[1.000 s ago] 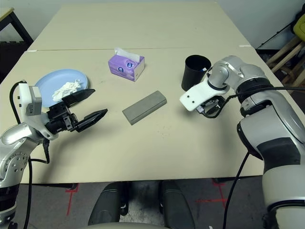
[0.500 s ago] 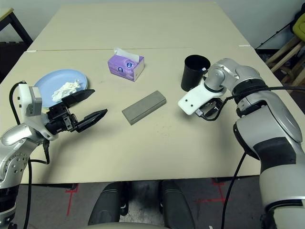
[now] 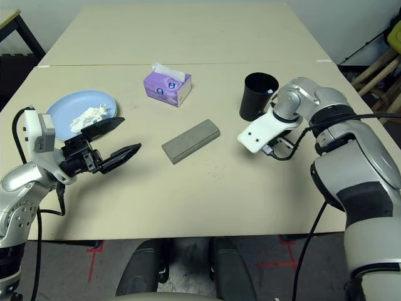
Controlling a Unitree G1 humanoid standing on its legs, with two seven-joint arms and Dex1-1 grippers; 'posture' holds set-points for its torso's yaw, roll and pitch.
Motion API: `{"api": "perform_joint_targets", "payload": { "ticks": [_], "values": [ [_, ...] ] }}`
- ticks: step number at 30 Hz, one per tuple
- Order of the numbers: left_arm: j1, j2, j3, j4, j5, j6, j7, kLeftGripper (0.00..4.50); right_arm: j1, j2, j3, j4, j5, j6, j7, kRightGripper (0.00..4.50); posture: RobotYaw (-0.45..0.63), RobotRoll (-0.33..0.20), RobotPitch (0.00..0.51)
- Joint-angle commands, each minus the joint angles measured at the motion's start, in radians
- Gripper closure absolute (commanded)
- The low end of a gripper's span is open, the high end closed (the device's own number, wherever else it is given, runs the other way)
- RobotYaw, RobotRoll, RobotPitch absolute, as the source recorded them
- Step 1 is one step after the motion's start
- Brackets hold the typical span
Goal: Organize and tidy the items on the table.
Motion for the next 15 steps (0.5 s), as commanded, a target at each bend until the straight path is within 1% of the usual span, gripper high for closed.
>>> {"api": "perform_joint_targets", "payload": {
  "ticks": [1, 5, 8, 10, 13, 15],
  "values": [
    [-0.002, 0.001, -0.010, 0.003, 0.007, 0.005, -0.007, 0.00, 0.018, -0.007, -0.052, -0.012, 0.066, 0.033, 0.051, 4.30, 0.17, 0.000, 0.154],
    [-0.004, 0.000, -0.012, 0.004, 0.007, 0.004, -0.009, 0.00, 0.022, 0.012, -0.135, -0.056, 0.187, 0.114, 0.170, 4.31, 0.17, 0.000, 0.154],
    [-0.008, -0.001, -0.015, 0.008, 0.009, 0.002, -0.011, 0.00, 0.028, 0.021, -0.149, -0.107, 0.302, 0.209, 0.199, 4.34, 0.16, 0.000, 0.149],
    [-0.010, 0.000, -0.016, 0.010, 0.009, 0.001, -0.012, 0.00, 0.040, 0.012, -0.122, -0.184, 0.423, 0.321, 0.199, 4.38, 0.16, 0.000, 0.149],
    [-0.019, 0.000, -0.021, 0.018, 0.010, 0.000, -0.017, 0.00, 0.071, -0.034, -0.075, -0.384, 0.650, 0.562, 0.199, 4.49, 0.16, 0.000, 0.144],
    [-0.022, 0.001, -0.021, 0.020, 0.011, -0.001, -0.020, 0.00, 0.090, -0.069, -0.061, -0.504, 0.764, 0.699, 0.199, 4.49, 0.16, 0.000, 0.144]
  ]
}}
